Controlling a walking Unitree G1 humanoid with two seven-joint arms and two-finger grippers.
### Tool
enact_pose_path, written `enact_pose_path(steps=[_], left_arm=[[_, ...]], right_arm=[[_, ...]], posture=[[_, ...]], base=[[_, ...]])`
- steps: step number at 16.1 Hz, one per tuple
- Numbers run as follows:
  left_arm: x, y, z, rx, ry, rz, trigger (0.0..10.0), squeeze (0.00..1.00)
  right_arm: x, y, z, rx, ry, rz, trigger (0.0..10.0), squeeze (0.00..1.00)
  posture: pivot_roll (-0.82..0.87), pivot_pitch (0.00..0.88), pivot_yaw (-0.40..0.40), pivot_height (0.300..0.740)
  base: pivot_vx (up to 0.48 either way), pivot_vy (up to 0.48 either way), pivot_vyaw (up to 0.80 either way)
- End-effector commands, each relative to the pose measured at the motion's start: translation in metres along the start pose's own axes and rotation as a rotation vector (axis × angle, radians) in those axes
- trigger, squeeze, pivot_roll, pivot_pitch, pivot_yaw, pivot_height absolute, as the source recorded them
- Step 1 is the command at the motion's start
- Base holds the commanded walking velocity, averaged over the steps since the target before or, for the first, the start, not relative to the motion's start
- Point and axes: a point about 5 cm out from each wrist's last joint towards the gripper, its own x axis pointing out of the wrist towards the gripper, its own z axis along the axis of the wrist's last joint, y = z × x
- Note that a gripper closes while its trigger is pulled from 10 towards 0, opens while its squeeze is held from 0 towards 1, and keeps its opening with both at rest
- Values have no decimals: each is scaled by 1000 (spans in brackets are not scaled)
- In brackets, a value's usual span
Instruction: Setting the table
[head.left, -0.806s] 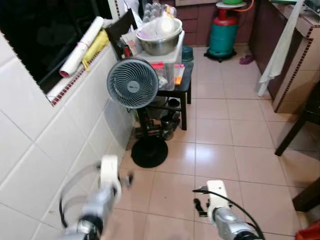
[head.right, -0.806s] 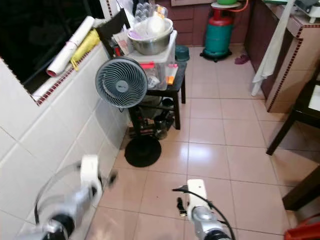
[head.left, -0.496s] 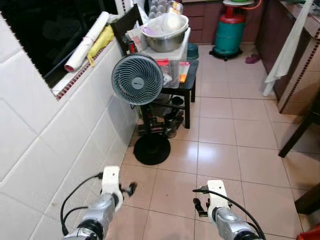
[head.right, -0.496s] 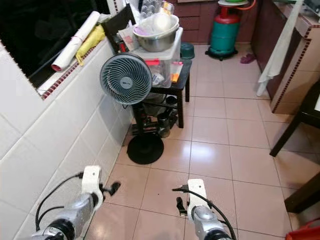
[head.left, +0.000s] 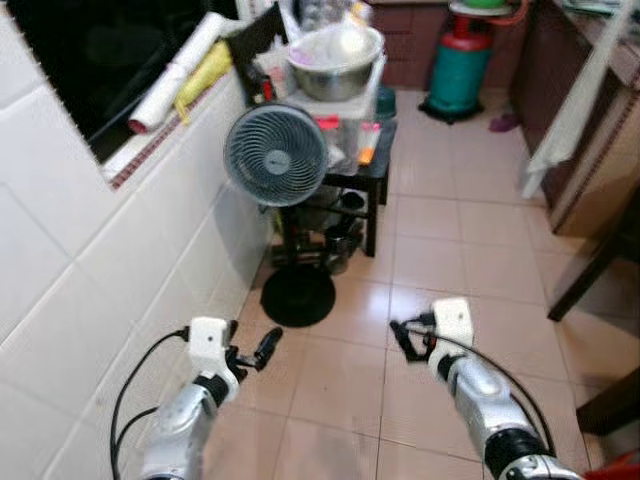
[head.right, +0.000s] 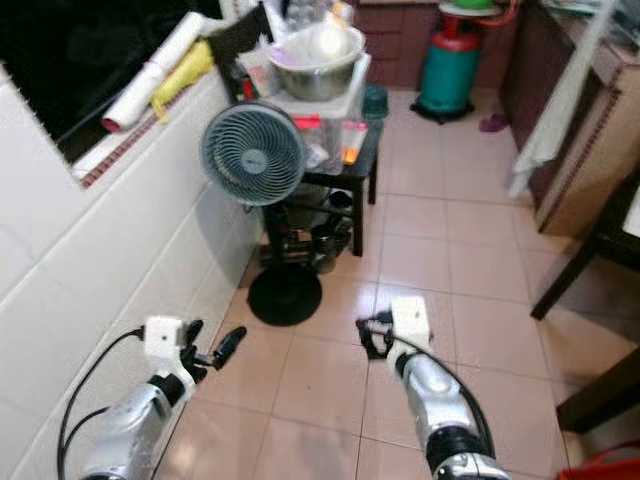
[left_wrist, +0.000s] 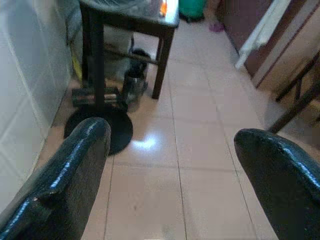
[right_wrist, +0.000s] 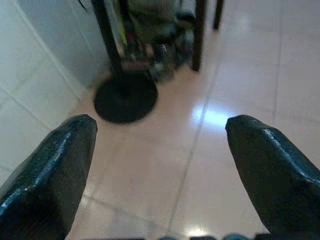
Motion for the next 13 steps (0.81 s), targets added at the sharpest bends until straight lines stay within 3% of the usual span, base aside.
enact_pose_path(steps=[1,2,4,8,11,13], left_arm=[[-4,-1,10,18,-33,-24,10000,0],[-11,-4,14,22,-58,-34,10000,0],[-41,-13,20,9,-90,-38,10000,0],[-59,-13,28,3,-110,19,10000,0],[-77,-19,38,2,-146,57,10000,0],[-84,-20,41,12,-139,46,10000,0]], right_arm=[[-2,4,2,-1,-19,30,10000,0],[-6,6,5,0,-47,39,10000,0],[-27,9,13,-1,-108,64,10000,0],[-52,8,11,-11,-141,91,10000,0],[-78,-2,14,38,-153,56,10000,0],[-83,6,17,25,-158,51,10000,0]], posture=[[55,0,35,740],[64,0,23,740],[90,0,-4,740],[88,0,15,740],[44,0,26,740],[61,0,21,740]], base=[[0,0,0],[0,0,0],[0,0,0],[0,0,0],[0,0,0],[0,0,0]])
